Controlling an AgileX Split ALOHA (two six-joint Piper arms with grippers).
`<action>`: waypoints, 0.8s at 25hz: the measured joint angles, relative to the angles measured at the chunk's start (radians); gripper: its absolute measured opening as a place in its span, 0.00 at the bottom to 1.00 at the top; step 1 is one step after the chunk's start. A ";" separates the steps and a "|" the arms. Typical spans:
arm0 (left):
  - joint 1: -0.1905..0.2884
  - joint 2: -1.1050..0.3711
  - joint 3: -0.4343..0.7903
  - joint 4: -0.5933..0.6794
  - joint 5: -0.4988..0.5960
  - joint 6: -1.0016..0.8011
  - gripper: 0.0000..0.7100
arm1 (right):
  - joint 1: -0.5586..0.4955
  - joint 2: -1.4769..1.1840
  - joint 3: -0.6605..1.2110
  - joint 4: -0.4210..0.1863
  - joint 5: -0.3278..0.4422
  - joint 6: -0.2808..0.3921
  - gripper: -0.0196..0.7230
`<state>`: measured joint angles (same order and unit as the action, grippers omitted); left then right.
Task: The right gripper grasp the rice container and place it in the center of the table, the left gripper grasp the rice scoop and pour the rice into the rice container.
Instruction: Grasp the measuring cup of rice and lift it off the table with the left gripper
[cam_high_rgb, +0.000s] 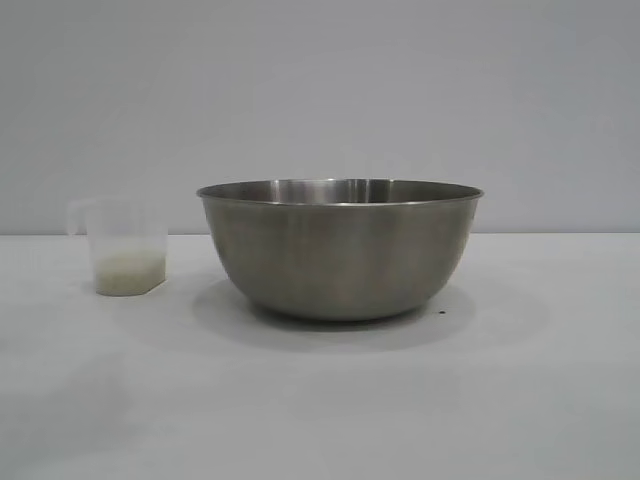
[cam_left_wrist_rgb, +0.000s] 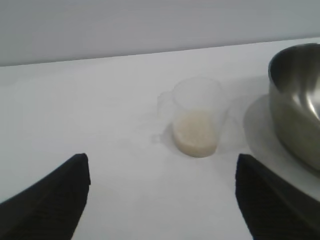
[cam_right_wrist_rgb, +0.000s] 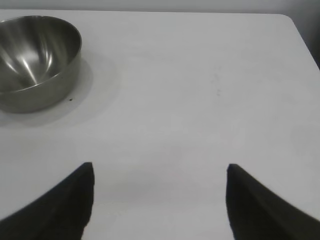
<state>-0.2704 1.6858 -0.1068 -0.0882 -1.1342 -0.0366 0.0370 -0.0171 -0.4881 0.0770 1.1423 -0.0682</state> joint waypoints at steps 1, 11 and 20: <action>0.000 0.021 -0.007 0.002 0.000 -0.005 0.72 | 0.000 0.000 0.000 0.000 0.000 0.000 0.66; 0.000 0.111 -0.103 0.000 -0.002 -0.012 0.50 | 0.000 0.000 0.000 0.000 0.000 0.000 0.66; 0.000 0.211 -0.206 -0.021 -0.002 -0.004 0.46 | 0.000 0.000 0.000 0.000 0.000 0.000 0.66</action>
<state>-0.2704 1.8970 -0.3131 -0.1096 -1.1366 -0.0403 0.0370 -0.0171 -0.4881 0.0770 1.1423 -0.0682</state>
